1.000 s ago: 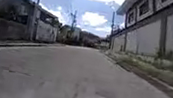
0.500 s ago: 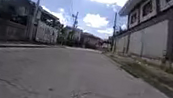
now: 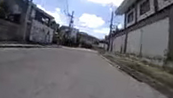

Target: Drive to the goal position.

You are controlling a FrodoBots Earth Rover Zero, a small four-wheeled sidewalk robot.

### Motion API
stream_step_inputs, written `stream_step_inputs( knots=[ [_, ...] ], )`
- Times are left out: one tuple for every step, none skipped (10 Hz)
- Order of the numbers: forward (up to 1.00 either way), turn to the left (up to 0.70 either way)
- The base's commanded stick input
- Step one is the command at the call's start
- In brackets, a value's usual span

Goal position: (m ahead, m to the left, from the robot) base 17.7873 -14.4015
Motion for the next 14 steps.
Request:
stream_step_inputs(
  knots=[
    [0.85,0.00],
    [0.85,0.00],
    [0.85,0.00],
    [0.85,0.00],
    [0.85,0.00],
    [0.85,0.00],
    [0.85,0.00],
    [0.85,0.00],
    [0.85,0.00],
    [0.85,0.00],
    [0.85,0.00],
    [0.85,0.00],
    [0.85,0.00],
    [0.85,0.00]
  ],
)
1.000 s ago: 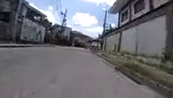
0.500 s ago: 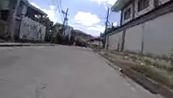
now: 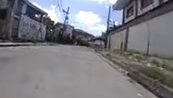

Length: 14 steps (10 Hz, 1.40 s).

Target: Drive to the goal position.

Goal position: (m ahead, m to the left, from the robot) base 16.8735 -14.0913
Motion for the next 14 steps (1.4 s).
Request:
stream_step_inputs(
  knots=[
    [0.85,0.00],
    [0.85,0.00],
    [0.85,0.00],
    [0.85,0.00],
    [0.85,0.00],
    [0.85,0.00],
    [0.85,0.00],
    [0.85,0.00],
    [0.85,0.00],
    [0.85,0.00],
    [0.85,0.00],
    [0.85,0.00],
    [0.85,0.00],
    [0.85,0.00]
  ],
)
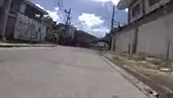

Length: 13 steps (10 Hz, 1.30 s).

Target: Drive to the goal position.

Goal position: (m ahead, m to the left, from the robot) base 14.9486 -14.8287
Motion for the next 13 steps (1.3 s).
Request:
stream_step_inputs(
  knots=[
    [0.85,0.00],
    [0.85,0.00],
    [0.85,0.00],
    [0.85,0.20],
    [0.85,0.34],
    [0.85,0.34],
    [0.85,0.24],
    [0.85,0.03],
    [0.85,0.00],
    [0.85,0.00],
    [0.85,0.00],
    [0.85,0.00],
    [0.85,0.00]
  ],
)
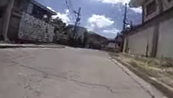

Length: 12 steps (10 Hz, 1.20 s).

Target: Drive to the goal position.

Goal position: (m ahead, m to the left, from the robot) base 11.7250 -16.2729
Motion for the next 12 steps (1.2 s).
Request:
stream_step_inputs(
  knots=[
    [0.85,0.00],
    [0.85,0.00],
    [0.85,0.00],
    [0.85,0.00],
    [0.85,0.00],
    [0.85,0.00],
    [0.85,0.00],
    [0.85,0.00],
    [0.85,0.00],
    [0.85,-0.18],
    [0.85,-0.34],
    [0.85,-0.34]
  ],
)
